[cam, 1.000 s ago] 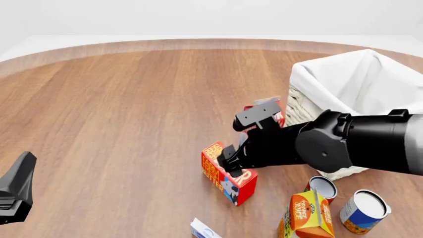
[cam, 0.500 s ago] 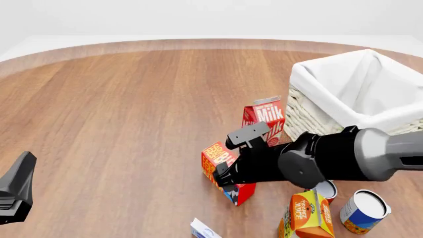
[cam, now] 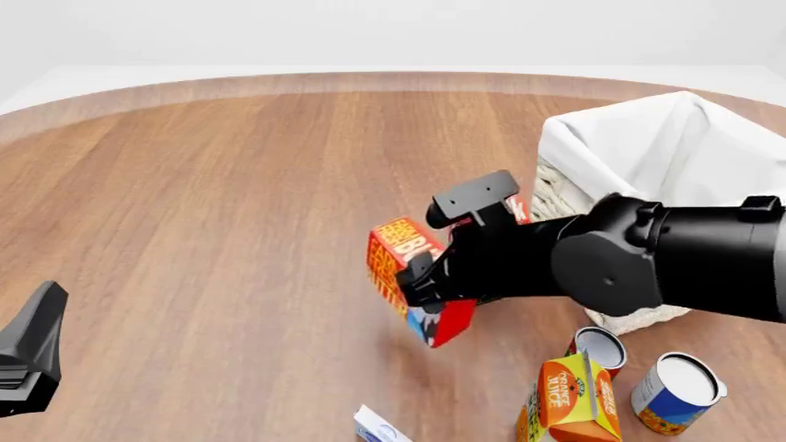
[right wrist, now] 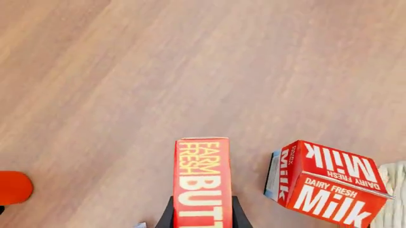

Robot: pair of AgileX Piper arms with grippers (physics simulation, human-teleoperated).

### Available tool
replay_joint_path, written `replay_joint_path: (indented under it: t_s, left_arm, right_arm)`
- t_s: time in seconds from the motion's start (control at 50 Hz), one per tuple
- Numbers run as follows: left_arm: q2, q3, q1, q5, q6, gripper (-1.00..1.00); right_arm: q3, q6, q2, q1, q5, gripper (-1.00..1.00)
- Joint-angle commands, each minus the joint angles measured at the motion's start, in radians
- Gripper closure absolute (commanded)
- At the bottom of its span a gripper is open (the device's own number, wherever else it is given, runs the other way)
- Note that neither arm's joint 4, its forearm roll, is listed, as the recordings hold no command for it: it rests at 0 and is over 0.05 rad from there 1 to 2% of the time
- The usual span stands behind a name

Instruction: Pick up the cream cheese box and the butter, and put them in the basket.

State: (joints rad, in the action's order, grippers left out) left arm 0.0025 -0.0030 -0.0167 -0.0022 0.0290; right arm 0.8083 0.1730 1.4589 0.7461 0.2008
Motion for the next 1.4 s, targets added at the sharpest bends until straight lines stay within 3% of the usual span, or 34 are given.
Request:
replay_joint_path:
  t_s: [0.02,0.4,0.7,0.9,1.08,1.2,1.4]
  left_arm:
    - [0.000,0.000,0.000,0.000,0.000,-1.00]
    - [0.000,0.000,0.000,0.000,0.000,-1.00]
    - [0.000,0.000,0.000,0.000,0.000,-1.00]
    - [0.000,0.000,0.000,0.000,0.000,-1.00]
    - [0.000,0.000,0.000,0.000,0.000,-1.00]
    - [0.000,0.000,0.000,0.000,0.000,-1.00]
    - [0.000,0.000,0.000,0.000,-0.001,-1.00]
  right_arm:
    - [0.072,0.010,-0.134,0.024,0.094,1.00]
    - [0.161,0.013,-0.246,0.010,0.181,1.00]
    - [0.267,0.070,-0.317,-0.012,0.241,1.00]
    - [0.298,0.120,-0.347,-0.134,0.225,1.00]
    - [0.318,0.149,-0.346,-0.188,0.224,1.00]
    - [0.332,0.217,-0.357,-0.242,0.218,1.00]
    - [0.304,0.278,-0.357,-0.298,0.183,1.00]
